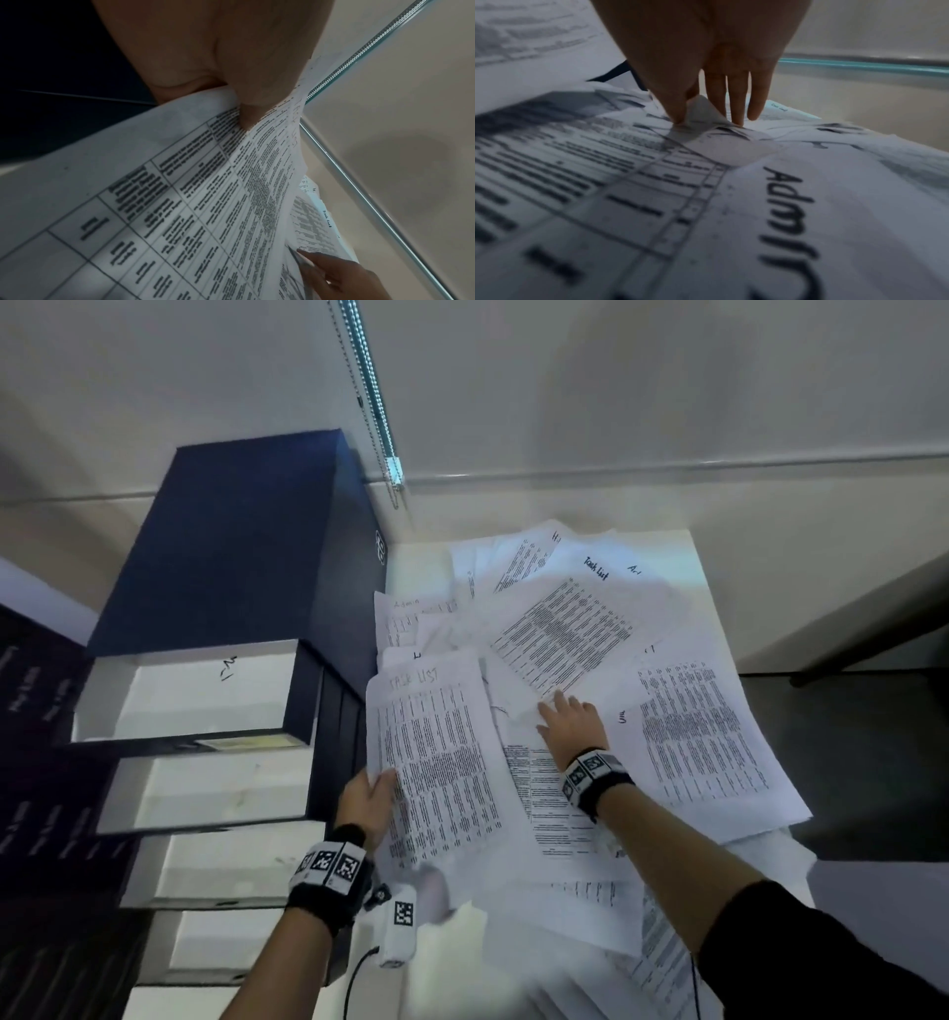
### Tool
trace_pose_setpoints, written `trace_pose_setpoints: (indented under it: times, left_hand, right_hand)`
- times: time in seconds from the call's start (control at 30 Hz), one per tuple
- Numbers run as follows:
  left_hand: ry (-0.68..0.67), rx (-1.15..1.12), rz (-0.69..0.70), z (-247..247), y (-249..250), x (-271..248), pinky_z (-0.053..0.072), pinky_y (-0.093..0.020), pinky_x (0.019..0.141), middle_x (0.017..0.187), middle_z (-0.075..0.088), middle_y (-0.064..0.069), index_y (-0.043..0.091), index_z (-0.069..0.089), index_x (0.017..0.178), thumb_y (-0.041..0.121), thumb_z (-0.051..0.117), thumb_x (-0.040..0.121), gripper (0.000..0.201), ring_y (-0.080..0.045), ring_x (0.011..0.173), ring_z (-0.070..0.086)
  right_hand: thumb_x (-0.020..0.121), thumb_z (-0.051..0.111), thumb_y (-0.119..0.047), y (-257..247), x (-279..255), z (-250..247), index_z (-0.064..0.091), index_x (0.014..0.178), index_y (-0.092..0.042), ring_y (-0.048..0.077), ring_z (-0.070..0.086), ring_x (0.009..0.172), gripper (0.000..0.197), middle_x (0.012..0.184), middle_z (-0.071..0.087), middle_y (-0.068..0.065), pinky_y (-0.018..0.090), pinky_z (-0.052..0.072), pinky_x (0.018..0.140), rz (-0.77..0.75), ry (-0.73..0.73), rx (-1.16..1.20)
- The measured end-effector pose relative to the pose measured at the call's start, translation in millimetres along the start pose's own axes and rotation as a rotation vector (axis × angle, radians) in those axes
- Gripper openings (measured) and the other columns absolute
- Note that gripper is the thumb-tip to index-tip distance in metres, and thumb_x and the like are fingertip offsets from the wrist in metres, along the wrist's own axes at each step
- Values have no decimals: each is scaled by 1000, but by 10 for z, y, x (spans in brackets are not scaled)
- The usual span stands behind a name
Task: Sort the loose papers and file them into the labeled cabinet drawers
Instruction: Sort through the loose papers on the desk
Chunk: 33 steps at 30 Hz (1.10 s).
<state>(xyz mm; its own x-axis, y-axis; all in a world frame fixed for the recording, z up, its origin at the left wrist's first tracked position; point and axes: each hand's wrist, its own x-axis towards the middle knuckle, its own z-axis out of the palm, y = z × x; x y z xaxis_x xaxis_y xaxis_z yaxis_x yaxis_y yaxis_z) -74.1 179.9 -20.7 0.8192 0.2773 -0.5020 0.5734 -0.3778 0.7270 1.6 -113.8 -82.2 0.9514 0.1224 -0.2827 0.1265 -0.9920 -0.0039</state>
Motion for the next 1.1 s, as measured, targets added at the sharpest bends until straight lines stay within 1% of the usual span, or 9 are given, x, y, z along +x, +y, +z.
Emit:
trace_pose_setpoints:
  times: [0.1,0.27,0.47,0.63,0.73,0.77,0.83,0.97,1.1]
  left_hand:
    - [-11,-31,-14,4,49,-16,44,-32,95,116,63,-10,1,55,129,25,50,101,37,-23,105,58]
    - [-9,-76,19,-14,153,69,47,-36,96,122,64,-14,3,54,132,19,55,98,37,-25,106,60]
    - [-31,-67,108,-12,83,103,46,-28,76,99,72,-17,-3,69,108,26,69,89,34,-32,99,67]
    - [-200,-24,36,-61,-115,96,50,-31,82,91,75,-11,0,74,95,47,72,79,49,-26,93,68]
    - [-248,16,9,-4,-159,-49,44,-26,64,63,71,-9,-9,66,75,44,74,80,55,-18,71,64]
    - [-254,50,-2,23,-209,-105,42,-26,61,63,70,-12,-11,64,72,44,74,81,57,-14,88,60]
    - [-294,141,-6,124,-362,-135,36,-30,55,47,56,-3,3,60,59,64,73,69,62,-16,50,40]
    - [-357,247,-17,327,-661,-77,34,-28,60,64,46,1,17,52,68,78,71,57,65,-14,60,43]
    - [-401,126,14,391,-545,-218,49,-28,74,77,69,6,16,69,81,58,79,67,46,-17,77,63]
  right_hand:
    - [94,44,-3,19,-47,-144,59,123,-14,24,61,102,35,119,61,7,37,50,90,-38,16,-23]
    - [93,54,-11,155,-401,-372,71,93,-24,12,63,81,22,88,66,-5,21,46,64,9,40,171]
    - [77,77,-15,351,-1591,71,55,59,-34,7,46,106,34,115,53,-9,24,47,99,5,-172,364]
    - [75,71,-6,652,-2201,222,71,89,-27,19,43,129,25,137,38,0,25,36,108,302,-233,447]
    - [80,64,-9,679,-2281,188,70,116,-22,18,49,124,39,132,50,3,26,37,105,318,-243,589]
    - [84,60,-10,660,-2267,168,68,120,-20,18,53,119,39,129,55,3,29,40,103,332,-224,647]
    - [91,55,-12,581,-2222,140,71,114,-16,17,59,106,28,117,64,5,32,47,95,410,-122,799]
    - [88,68,-41,299,-2136,102,75,76,-22,4,61,62,24,67,67,-8,19,49,65,524,29,888]
    - [79,80,-26,94,-2139,113,75,102,-15,3,61,52,26,66,68,-5,14,52,53,477,-99,916]
